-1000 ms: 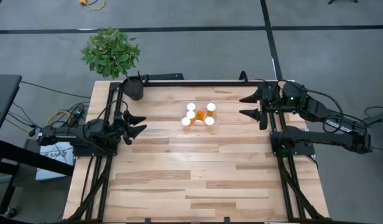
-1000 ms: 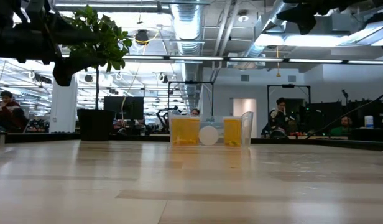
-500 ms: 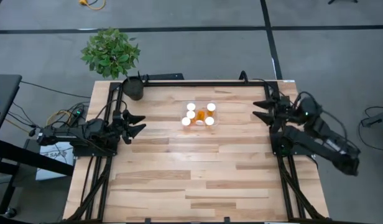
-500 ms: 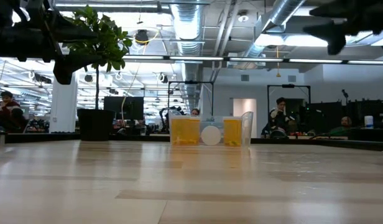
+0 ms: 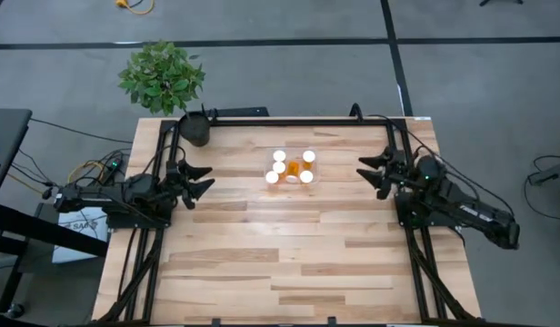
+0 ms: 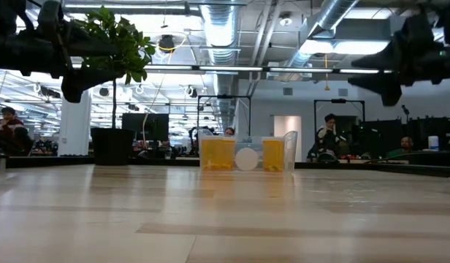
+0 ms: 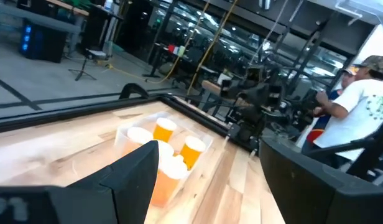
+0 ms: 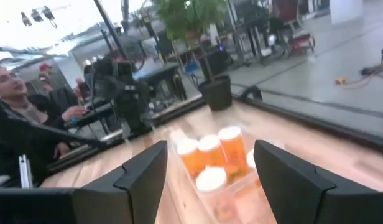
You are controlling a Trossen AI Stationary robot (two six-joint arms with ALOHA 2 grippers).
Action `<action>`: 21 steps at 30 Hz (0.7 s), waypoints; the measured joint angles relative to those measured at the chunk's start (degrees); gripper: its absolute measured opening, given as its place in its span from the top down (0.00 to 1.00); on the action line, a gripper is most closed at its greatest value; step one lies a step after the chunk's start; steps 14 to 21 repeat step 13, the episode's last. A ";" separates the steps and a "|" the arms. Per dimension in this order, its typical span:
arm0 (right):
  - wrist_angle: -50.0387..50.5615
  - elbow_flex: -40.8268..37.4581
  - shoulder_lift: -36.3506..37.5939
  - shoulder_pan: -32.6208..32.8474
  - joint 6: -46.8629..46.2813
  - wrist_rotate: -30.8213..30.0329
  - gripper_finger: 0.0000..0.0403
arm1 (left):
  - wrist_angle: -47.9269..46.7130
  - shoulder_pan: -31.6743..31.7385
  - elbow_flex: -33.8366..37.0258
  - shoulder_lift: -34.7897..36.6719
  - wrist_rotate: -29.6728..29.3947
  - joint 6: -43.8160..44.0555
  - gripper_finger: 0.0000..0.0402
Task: Pick and place pill bottles into a basket
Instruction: Return to Home Position
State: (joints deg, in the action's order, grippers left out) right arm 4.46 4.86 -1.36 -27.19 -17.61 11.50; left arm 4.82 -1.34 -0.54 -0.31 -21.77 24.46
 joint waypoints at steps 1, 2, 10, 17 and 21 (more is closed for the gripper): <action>1.20 -0.40 -0.10 0.83 -0.11 -0.88 0.42 | -0.21 0.00 -0.08 0.01 0.44 0.00 0.33; 2.90 -0.82 -0.12 1.78 -0.35 -1.73 0.42 | -0.50 0.00 -0.16 0.03 0.50 0.01 0.33; 3.10 -1.41 -0.82 13.47 2.10 -9.11 0.42 | -1.20 -0.02 -0.28 0.01 0.58 0.03 0.33; 3.31 -1.38 -2.53 17.86 5.01 -13.09 0.42 | -1.40 -0.02 -0.31 -0.02 0.88 -1.10 0.33; 3.31 -1.38 -2.53 17.86 5.01 -13.09 0.42 | -1.40 -0.02 -0.31 -0.02 0.88 -1.10 0.33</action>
